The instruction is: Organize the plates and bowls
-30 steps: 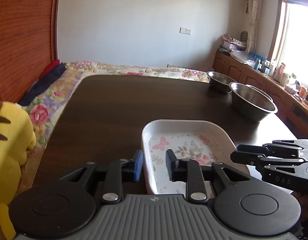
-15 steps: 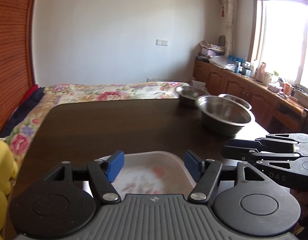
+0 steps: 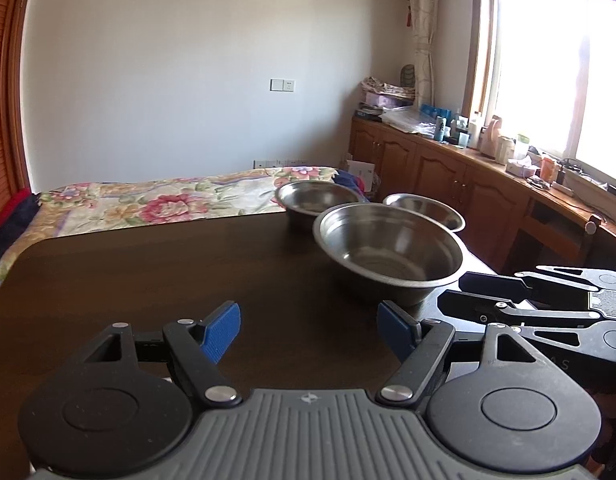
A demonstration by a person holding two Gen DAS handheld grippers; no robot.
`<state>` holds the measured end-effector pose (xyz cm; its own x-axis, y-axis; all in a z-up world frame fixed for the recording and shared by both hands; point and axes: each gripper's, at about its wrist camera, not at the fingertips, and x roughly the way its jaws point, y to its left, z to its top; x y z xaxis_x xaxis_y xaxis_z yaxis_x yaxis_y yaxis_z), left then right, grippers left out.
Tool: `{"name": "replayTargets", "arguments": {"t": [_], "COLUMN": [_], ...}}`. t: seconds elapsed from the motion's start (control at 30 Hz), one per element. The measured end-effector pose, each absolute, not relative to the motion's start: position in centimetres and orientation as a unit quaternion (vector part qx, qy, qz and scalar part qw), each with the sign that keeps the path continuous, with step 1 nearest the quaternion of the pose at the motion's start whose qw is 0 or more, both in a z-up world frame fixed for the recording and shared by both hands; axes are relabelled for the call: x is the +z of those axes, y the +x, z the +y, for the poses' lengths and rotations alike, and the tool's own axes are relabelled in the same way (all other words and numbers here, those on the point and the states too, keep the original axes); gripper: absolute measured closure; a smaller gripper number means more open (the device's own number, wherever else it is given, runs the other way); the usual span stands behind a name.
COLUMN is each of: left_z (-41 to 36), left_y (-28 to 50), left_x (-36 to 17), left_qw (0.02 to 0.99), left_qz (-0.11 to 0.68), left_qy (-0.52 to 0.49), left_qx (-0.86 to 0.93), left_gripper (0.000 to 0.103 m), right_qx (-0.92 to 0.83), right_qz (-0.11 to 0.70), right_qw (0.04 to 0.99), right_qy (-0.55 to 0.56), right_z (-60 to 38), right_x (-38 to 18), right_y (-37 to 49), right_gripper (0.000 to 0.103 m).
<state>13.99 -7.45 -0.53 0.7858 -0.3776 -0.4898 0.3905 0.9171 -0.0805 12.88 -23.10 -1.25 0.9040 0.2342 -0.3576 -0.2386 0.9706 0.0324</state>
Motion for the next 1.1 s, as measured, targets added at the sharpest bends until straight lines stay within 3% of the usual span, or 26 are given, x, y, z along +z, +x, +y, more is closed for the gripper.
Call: {"name": "replayTargets", "arguments": {"t": [0.2,0.27,0.43,0.63,1.0,1.1], "left_z": [-10.0,-10.7,-11.9,-12.7,-13.9,-14.1], "left_y": [15.8,16.5,17.8,19.3,21.6,22.1], "left_x": [-0.7,-0.8,-1.0,-1.5,-2.1,-2.2], "left_qw": [0.943,0.943,0.944,0.943,0.935,0.935], "left_qz": [0.262,0.263,0.263,0.271,0.293,0.295], "left_qy": [0.019,0.020,0.022,0.017,0.009,0.010], "left_qx": [-0.204,-0.204,-0.198,-0.194,-0.198,-0.197], "left_gripper": [0.025,0.025,0.025,0.031,0.050,0.053], "right_qx": [0.107,0.100,0.087,0.076,0.088,0.092], "right_qz": [0.163,0.159,0.167,0.171,0.203,0.211], "right_qw": [0.981,0.982,0.982,0.982,0.975,0.973], "right_qy": [0.003,0.007,0.006,0.001,0.014,0.020], "right_z": [-25.7,-26.7,-28.3,-29.5,-31.2,-31.5], "right_x": [-0.6,-0.5,-0.7,-0.9,-1.7,-1.9], "right_y": [13.0,13.5,15.1,16.5,19.5,20.1], "right_gripper": [0.069,0.054,0.046,0.019,0.020,0.028]}}
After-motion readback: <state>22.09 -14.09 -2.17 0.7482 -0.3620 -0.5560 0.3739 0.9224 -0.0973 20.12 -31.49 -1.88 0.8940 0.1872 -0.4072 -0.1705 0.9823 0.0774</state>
